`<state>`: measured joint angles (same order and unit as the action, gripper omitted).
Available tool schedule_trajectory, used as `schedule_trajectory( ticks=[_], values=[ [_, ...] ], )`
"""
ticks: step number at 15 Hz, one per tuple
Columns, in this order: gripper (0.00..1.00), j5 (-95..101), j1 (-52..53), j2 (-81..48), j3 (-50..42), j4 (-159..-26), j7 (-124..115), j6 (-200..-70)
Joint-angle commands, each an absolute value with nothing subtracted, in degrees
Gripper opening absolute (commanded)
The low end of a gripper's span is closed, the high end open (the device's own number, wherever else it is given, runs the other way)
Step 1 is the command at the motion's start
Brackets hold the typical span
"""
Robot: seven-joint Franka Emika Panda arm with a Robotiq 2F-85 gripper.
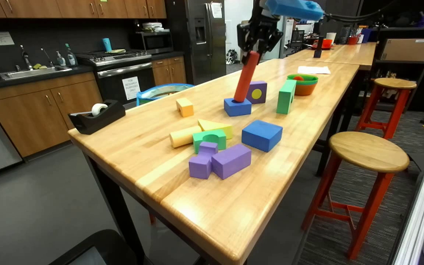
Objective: Put the orange block in the blue block
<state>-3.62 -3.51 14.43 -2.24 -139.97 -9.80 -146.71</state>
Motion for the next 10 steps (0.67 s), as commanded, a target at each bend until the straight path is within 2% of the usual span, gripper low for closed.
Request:
schedule_trajectory(
  ticks=[1,10],
  values=[
    [0.15,-5.1,-2.5,14.3,-1.7,-139.3,-9.2,-147.1],
    [0.15,-5.2,-1.9,13.7,-1.4,-138.7,-9.3,-146.9]
  ],
)
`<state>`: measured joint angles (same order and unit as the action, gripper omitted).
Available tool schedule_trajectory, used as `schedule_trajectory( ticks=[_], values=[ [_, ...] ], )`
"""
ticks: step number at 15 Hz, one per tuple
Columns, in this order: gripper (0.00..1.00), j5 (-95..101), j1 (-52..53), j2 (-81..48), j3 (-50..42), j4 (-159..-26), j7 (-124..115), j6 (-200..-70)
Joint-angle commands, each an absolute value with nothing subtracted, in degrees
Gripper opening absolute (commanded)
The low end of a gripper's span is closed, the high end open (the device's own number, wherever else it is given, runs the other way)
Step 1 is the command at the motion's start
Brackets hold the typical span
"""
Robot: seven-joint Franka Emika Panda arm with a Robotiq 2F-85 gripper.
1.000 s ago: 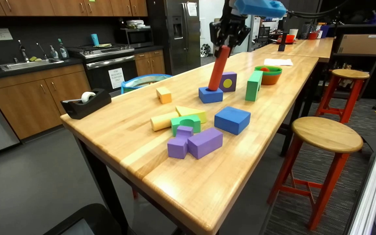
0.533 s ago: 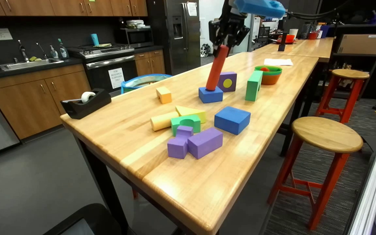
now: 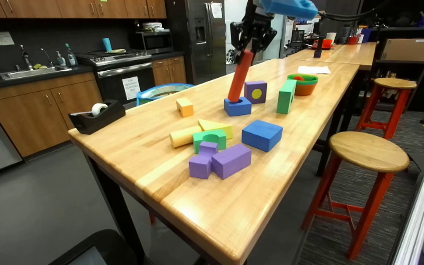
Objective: Put the orange block in the blue block
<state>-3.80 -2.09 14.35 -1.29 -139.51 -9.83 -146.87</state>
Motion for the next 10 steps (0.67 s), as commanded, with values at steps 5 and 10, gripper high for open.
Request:
schedule_trajectory(
  ticks=[5,10],
  values=[
    [0.15,-5.3,-2.2,13.6,-1.8,-138.7,-9.1,-146.8],
    [0.15,-5.3,-2.4,13.4,-2.4,-138.8,-8.8,-146.9]
  ],
)
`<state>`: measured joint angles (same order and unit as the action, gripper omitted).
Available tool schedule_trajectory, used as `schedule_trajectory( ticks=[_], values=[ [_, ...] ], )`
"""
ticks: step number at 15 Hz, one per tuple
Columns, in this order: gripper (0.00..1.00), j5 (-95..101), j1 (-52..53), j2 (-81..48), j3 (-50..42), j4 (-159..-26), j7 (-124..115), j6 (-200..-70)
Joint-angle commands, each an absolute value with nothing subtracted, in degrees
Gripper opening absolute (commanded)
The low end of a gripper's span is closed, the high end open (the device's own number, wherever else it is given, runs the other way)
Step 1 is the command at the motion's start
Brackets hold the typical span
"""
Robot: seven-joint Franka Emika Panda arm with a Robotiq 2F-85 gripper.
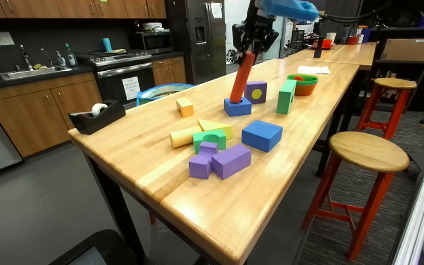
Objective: Put the orange block in the blue block
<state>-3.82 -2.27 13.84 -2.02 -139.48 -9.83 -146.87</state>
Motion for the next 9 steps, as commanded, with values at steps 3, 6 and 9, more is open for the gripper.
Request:
schedule_trajectory(
  ticks=[3,6,9],
  values=[
    [0.15,-5.4,-2.6,13.2,-2.7,-138.6,-8.7,-146.8],
    [0.15,-5.9,-3.1,13.1,-4.1,-139.0,-7.0,-147.1],
    [0.15,-5.7,-3.2,12.7,-4.5,-138.8,-7.2,-147.0]
  ],
)
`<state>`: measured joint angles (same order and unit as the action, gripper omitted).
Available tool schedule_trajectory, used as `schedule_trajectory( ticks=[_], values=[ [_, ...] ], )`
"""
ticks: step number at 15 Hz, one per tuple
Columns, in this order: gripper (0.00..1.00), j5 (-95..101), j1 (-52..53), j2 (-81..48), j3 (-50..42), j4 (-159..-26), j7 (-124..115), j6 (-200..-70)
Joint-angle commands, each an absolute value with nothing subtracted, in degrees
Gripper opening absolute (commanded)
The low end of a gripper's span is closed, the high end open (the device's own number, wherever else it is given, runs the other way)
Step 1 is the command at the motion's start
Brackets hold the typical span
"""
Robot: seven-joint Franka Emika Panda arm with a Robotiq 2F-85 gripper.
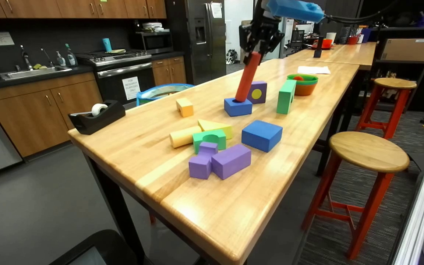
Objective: Put the orange block in the blue block
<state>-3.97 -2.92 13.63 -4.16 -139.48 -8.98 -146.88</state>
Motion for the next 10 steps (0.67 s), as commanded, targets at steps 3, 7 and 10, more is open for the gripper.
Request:
schedule_trajectory(
  ticks=[3,7,10],
  values=[
    [0.15,-5.4,-2.6,12.8,-3.6,-139.2,-8.4,-147.4],
    [0.15,-3.8,-2.5,13.5,-1.9,-140.2,-9.8,-147.7],
    [0.15,-1.4,-2.7,13.8,0.1,-140.8,-11.6,-146.9]
  ],
)
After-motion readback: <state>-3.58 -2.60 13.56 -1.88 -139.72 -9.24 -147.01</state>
